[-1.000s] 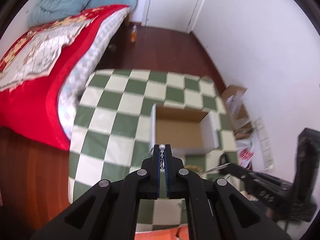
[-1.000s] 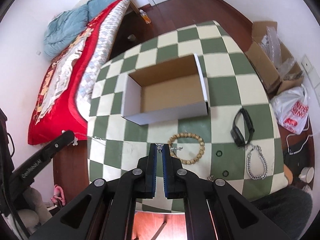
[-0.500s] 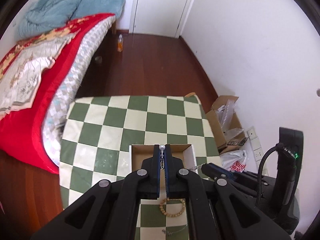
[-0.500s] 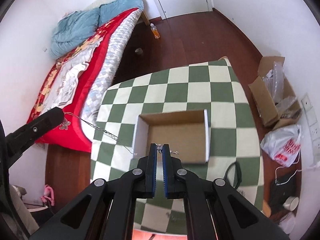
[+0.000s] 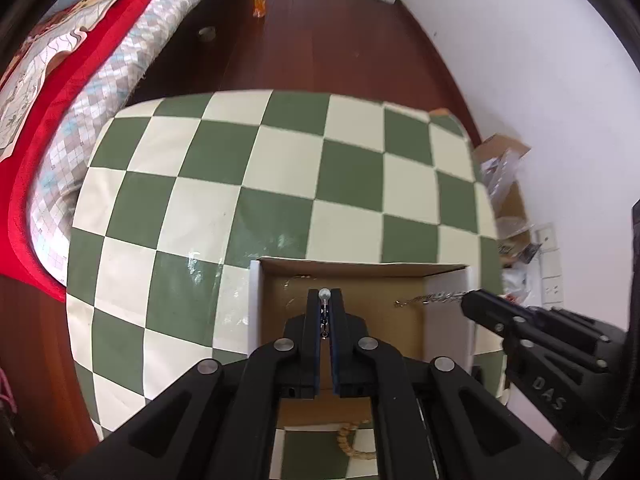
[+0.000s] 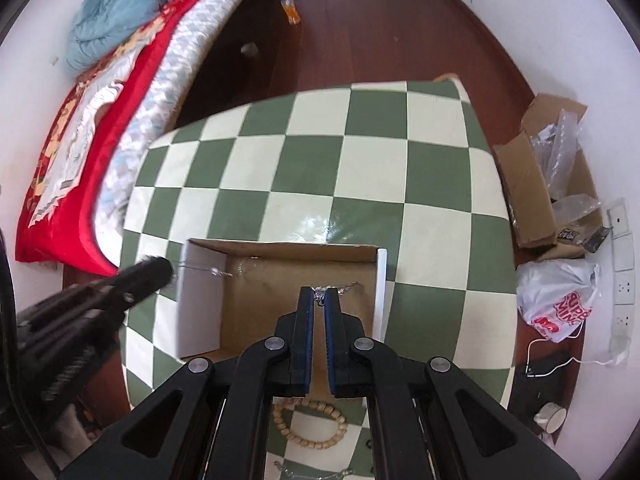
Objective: Organize jewelry
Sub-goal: 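Carry both held pieces over the white box and open both tools, then withdraw both tools from the box back over the table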
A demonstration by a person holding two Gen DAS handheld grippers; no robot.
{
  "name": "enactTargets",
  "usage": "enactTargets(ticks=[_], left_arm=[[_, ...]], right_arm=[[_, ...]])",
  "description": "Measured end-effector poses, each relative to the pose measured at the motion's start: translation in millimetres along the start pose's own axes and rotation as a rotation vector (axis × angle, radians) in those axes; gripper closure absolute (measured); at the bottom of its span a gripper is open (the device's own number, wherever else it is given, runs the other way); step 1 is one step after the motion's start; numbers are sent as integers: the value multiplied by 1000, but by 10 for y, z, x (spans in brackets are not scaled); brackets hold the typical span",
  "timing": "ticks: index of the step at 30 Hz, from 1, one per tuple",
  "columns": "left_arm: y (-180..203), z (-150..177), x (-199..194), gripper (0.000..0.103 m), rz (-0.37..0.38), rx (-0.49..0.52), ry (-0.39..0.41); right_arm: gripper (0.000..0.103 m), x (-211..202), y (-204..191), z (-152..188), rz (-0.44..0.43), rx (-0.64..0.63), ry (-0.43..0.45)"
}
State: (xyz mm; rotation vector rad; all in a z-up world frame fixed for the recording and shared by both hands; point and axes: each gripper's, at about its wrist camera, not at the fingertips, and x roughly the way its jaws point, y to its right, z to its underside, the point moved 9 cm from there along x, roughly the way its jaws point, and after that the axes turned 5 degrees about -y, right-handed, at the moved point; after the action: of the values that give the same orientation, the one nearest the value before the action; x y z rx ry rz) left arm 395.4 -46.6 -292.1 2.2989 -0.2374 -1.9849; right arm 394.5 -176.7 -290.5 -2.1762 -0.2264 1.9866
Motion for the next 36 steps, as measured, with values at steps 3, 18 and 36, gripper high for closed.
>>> enactTargets(ticks=[3, 18, 36], left_arm=[[-71, 4, 23, 97, -39, -11, -13], [-582, 197, -327, 0, -240, -62, 107], [-530, 925, -1075, 0, -268, -35, 314]], right_arm=[[97, 128, 8, -43, 4, -17, -37], [14, 34, 200, 258, 209, 9, -21], [0, -342, -41, 894, 240, -1, 144]])
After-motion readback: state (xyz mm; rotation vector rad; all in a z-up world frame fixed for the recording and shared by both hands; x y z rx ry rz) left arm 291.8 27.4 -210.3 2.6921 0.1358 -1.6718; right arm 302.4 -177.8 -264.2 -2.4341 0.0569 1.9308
